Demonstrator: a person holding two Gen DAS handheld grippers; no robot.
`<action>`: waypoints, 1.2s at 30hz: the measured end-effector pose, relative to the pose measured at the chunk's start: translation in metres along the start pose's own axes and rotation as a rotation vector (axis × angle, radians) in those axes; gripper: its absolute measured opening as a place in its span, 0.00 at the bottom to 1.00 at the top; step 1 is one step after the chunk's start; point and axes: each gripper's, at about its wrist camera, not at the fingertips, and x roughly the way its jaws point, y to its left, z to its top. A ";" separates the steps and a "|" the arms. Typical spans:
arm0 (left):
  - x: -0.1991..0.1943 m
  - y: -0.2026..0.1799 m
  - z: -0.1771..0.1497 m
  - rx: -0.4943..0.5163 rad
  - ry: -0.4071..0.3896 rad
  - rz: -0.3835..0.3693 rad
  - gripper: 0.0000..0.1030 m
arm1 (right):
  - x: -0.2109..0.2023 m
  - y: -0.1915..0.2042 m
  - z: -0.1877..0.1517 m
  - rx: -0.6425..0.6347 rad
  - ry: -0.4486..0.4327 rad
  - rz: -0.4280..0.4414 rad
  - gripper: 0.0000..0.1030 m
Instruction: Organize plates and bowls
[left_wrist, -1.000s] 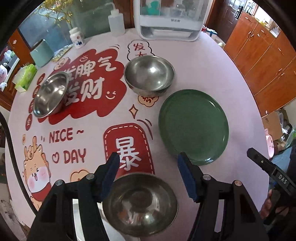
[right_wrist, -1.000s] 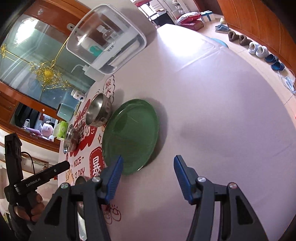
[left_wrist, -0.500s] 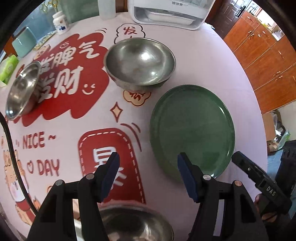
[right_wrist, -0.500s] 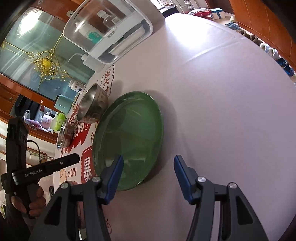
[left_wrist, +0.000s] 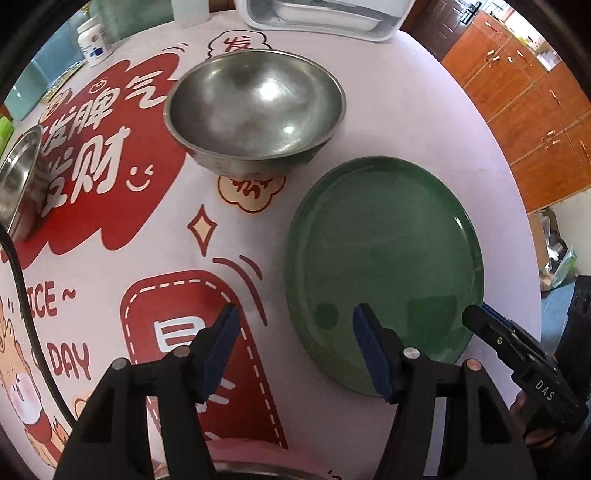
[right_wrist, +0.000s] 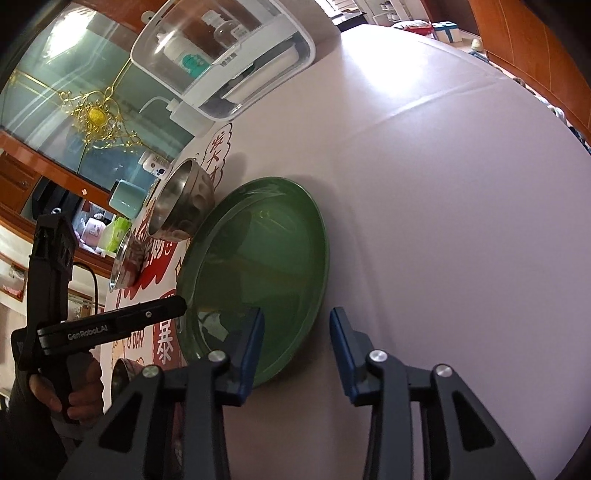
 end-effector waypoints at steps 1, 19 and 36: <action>0.002 -0.001 0.001 0.008 0.004 0.004 0.59 | 0.001 0.000 0.000 0.000 -0.001 -0.001 0.29; 0.027 -0.028 0.002 0.033 0.033 0.000 0.41 | 0.004 -0.005 0.002 -0.001 -0.004 0.004 0.15; 0.028 -0.026 0.005 0.035 0.023 -0.027 0.28 | 0.004 -0.006 0.002 -0.011 0.004 0.003 0.12</action>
